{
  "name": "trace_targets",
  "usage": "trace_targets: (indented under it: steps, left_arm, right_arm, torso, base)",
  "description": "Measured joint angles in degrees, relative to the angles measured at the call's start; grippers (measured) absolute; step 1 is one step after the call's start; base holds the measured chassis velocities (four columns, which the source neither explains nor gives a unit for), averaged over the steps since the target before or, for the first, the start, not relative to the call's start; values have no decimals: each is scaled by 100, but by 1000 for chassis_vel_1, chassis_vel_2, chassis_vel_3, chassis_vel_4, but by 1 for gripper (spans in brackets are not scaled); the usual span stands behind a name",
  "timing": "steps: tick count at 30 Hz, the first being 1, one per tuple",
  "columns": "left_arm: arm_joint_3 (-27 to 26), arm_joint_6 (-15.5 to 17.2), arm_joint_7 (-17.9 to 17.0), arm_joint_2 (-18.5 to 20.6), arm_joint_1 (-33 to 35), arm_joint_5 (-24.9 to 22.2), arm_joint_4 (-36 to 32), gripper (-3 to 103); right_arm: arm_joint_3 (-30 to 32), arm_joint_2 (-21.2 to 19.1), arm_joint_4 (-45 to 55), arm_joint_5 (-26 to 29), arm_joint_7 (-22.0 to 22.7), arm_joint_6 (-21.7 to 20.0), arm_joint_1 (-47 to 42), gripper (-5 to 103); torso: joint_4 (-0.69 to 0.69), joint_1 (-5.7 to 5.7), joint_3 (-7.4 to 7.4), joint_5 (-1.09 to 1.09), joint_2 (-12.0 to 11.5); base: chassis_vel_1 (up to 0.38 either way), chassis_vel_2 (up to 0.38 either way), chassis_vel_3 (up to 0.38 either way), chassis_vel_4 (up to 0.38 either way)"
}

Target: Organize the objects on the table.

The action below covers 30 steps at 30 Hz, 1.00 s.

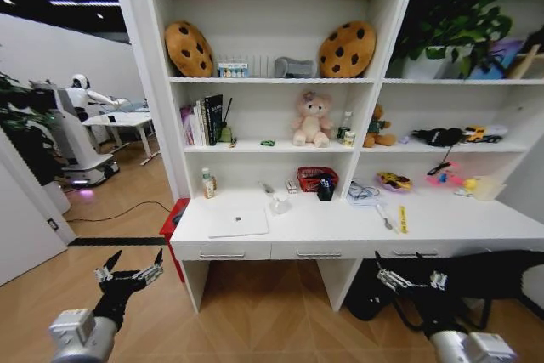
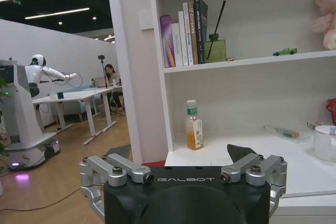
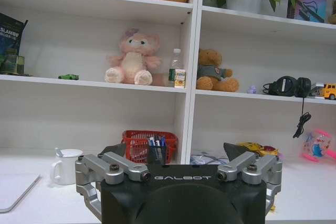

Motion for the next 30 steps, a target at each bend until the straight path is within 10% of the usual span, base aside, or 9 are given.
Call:
trace_targets:
  steps: [30]
  left_arm:
    - [0, 0, 1, 1, -1, 0, 1, 100]
  right_arm:
    - [0, -1, 0, 0, 0, 0, 1, 100]
  torso:
    - [2, 4, 1, -4, -1]
  base:
    - [7, -2, 2, 4]
